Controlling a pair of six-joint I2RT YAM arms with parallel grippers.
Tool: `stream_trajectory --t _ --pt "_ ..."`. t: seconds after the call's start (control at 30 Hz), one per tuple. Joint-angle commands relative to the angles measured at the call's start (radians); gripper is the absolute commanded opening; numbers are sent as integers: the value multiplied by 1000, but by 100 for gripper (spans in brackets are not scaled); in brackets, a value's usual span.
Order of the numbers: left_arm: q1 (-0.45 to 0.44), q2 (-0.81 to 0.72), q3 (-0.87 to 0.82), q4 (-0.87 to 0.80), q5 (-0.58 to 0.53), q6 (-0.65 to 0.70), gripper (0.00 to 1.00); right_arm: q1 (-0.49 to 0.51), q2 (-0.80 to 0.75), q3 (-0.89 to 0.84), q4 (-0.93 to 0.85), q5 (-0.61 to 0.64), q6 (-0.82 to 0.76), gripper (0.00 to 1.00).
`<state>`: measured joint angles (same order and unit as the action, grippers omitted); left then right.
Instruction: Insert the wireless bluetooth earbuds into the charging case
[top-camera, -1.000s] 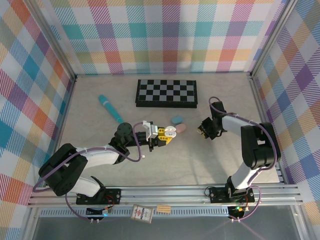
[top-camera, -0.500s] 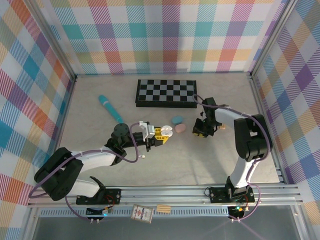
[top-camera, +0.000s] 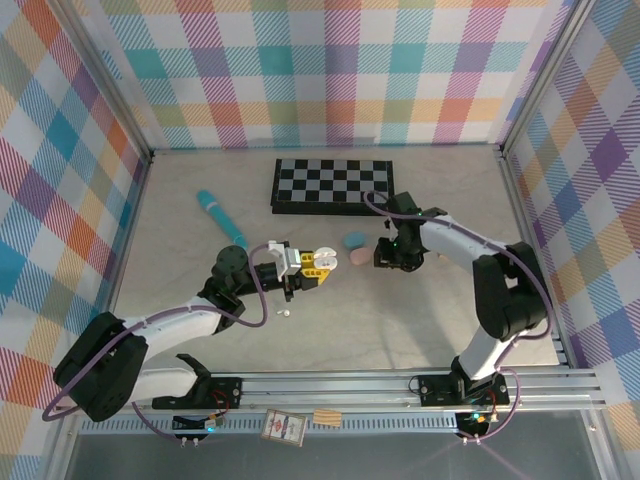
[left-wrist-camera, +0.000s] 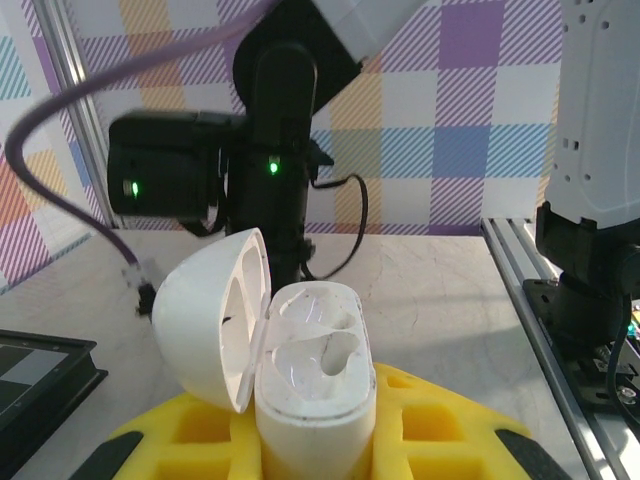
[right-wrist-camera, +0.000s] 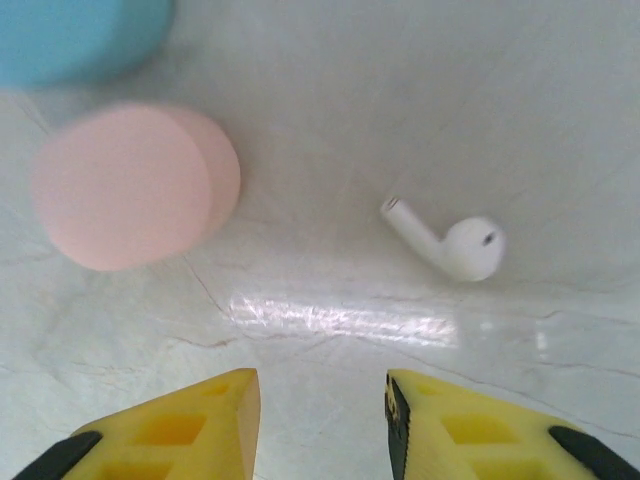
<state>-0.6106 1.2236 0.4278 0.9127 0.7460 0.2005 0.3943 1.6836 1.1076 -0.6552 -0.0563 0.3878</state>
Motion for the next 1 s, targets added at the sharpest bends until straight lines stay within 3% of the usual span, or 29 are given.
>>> stream_trajectory --t 0.0,0.17,0.4,0.97 --pt "11 -32 -12 -30 3 34 2 -25 29 55 17 56 4 39" --pt "12 -48 -10 -46 5 33 2 -51 146 135 14 32 -45 41" --pt "12 -64 -11 -71 7 37 2 -49 233 160 26 -102 -98 45" --pt "12 -34 -3 -58 18 40 2 37 89 -2 -74 -158 -162 43"
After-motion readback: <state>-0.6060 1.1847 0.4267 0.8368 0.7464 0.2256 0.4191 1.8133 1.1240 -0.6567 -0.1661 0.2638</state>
